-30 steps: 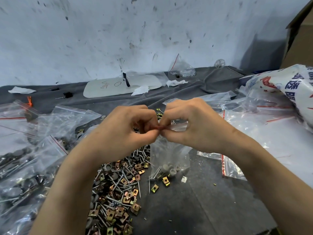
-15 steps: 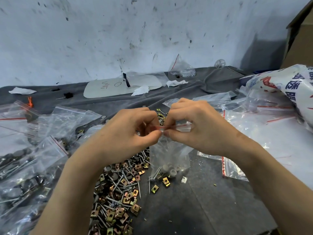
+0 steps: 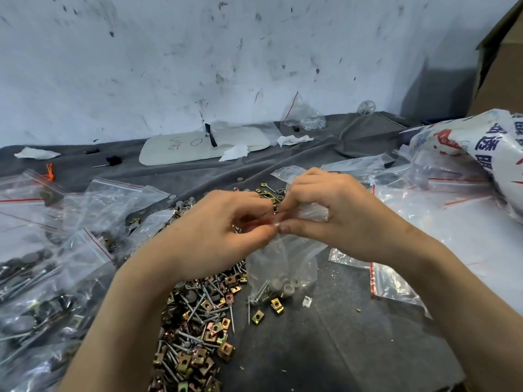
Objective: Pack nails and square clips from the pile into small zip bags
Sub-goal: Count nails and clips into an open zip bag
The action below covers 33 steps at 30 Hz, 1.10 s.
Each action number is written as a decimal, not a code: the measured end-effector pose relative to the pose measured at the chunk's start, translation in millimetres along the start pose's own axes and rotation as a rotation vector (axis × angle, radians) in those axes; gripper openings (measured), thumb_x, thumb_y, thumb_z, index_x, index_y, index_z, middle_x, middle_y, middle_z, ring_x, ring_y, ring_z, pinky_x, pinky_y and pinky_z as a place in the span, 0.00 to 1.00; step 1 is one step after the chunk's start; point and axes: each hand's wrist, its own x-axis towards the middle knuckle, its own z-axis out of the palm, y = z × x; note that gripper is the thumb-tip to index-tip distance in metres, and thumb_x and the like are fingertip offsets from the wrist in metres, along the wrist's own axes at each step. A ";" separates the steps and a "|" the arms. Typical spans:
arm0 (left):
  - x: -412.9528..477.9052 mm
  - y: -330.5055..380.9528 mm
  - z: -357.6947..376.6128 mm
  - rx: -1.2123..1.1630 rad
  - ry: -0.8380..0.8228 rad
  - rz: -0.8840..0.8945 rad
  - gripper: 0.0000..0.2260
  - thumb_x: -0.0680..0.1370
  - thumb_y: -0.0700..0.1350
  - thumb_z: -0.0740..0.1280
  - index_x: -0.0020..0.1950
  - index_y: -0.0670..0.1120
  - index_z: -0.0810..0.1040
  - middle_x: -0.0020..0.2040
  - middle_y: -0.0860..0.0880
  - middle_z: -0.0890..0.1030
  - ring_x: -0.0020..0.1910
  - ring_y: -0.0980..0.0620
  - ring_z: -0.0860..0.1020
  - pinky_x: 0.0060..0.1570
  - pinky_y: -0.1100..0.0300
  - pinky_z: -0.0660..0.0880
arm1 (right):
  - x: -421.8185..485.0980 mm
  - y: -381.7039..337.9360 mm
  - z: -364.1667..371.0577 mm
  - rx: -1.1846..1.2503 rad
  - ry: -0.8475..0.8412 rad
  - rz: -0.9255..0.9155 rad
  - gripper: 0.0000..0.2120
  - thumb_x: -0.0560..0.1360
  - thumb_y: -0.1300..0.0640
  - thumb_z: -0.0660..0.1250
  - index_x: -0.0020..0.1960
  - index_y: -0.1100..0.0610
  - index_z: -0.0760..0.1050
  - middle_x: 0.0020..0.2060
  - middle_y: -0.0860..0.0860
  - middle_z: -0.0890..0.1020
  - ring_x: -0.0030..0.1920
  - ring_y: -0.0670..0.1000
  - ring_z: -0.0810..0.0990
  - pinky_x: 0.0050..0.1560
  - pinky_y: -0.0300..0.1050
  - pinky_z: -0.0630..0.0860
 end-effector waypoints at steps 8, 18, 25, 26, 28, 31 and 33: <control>2.6 0.5 5.2 0.018 0.008 -0.013 0.10 0.77 0.45 0.66 0.39 0.42 0.76 0.34 0.49 0.75 0.35 0.51 0.72 0.37 0.56 0.67 | -3.6 1.0 2.2 -0.026 0.021 -0.048 0.03 0.71 0.58 0.72 0.40 0.56 0.80 0.37 0.47 0.80 0.43 0.48 0.75 0.50 0.44 0.68; 2.5 3.2 6.4 0.047 0.051 -0.004 0.12 0.77 0.44 0.66 0.34 0.44 0.70 0.29 0.51 0.69 0.31 0.54 0.68 0.32 0.62 0.62 | -10.9 9.3 2.4 0.225 0.051 0.060 0.03 0.69 0.62 0.75 0.40 0.57 0.81 0.37 0.49 0.81 0.43 0.52 0.76 0.45 0.47 0.72; 4.6 5.3 6.8 0.072 0.053 0.041 0.09 0.73 0.46 0.63 0.35 0.43 0.73 0.32 0.50 0.72 0.34 0.52 0.71 0.35 0.61 0.66 | -15.0 9.8 5.8 0.376 0.082 0.107 0.04 0.69 0.63 0.75 0.43 0.56 0.82 0.38 0.47 0.81 0.41 0.43 0.78 0.44 0.33 0.71; 4.8 6.1 7.0 0.071 0.050 0.051 0.08 0.73 0.45 0.64 0.35 0.45 0.73 0.32 0.51 0.72 0.34 0.53 0.71 0.34 0.63 0.65 | -16.0 9.8 6.3 0.418 0.081 0.118 0.06 0.69 0.63 0.75 0.43 0.55 0.81 0.38 0.48 0.81 0.41 0.43 0.78 0.44 0.32 0.71; 5.5 7.8 8.1 0.057 0.048 0.063 0.07 0.72 0.45 0.64 0.34 0.50 0.71 0.32 0.53 0.71 0.33 0.54 0.71 0.33 0.64 0.64 | -17.0 9.6 7.4 0.438 0.073 0.119 0.08 0.68 0.62 0.75 0.42 0.51 0.80 0.38 0.49 0.82 0.42 0.46 0.79 0.45 0.37 0.73; 7.0 8.2 10.8 0.030 0.050 0.055 0.07 0.71 0.45 0.64 0.33 0.50 0.71 0.31 0.52 0.71 0.33 0.52 0.70 0.34 0.57 0.67 | -17.6 9.7 8.9 0.416 0.091 0.122 0.05 0.67 0.59 0.73 0.41 0.50 0.80 0.37 0.49 0.82 0.43 0.51 0.78 0.47 0.49 0.74; 7.1 7.8 11.9 0.024 0.050 0.059 0.07 0.71 0.44 0.64 0.33 0.46 0.71 0.31 0.50 0.71 0.33 0.51 0.70 0.35 0.53 0.67 | -17.6 9.2 9.4 0.399 0.102 0.117 0.04 0.67 0.59 0.73 0.40 0.52 0.81 0.37 0.50 0.82 0.45 0.53 0.78 0.48 0.52 0.74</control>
